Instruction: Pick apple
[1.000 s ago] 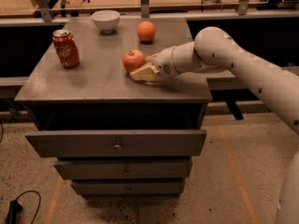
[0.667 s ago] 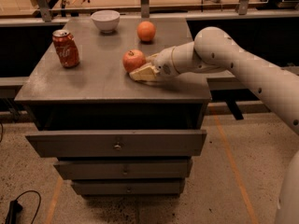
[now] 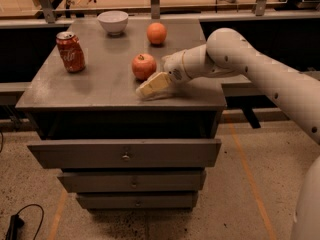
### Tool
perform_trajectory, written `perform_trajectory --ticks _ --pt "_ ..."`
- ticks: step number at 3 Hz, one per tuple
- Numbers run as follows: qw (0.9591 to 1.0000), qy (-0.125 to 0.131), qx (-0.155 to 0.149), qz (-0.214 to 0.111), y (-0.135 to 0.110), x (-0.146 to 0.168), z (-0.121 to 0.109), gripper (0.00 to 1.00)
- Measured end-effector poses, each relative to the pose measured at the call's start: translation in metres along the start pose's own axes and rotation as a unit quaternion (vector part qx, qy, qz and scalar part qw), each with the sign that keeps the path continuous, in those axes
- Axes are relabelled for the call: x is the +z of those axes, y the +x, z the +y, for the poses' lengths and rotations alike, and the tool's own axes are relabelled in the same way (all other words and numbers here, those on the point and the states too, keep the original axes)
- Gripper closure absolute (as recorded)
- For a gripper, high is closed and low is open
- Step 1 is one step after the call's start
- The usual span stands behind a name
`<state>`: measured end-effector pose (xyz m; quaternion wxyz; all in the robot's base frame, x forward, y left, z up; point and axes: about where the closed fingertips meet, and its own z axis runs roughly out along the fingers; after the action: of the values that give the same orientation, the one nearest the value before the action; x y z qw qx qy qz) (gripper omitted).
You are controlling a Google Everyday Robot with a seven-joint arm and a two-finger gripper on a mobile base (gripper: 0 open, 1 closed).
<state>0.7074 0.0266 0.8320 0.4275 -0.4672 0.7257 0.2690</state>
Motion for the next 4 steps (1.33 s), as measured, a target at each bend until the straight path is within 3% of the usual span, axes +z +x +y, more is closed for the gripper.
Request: perform_trajectory --ticks 2,4 --pt "0.9994 -0.007 -0.021 -0.028 -0.031 0.003 0.003 0.0" --pt "0.9983 -0.019 -0.037 -0.042 -0.045 0.008 0.006 0.42"
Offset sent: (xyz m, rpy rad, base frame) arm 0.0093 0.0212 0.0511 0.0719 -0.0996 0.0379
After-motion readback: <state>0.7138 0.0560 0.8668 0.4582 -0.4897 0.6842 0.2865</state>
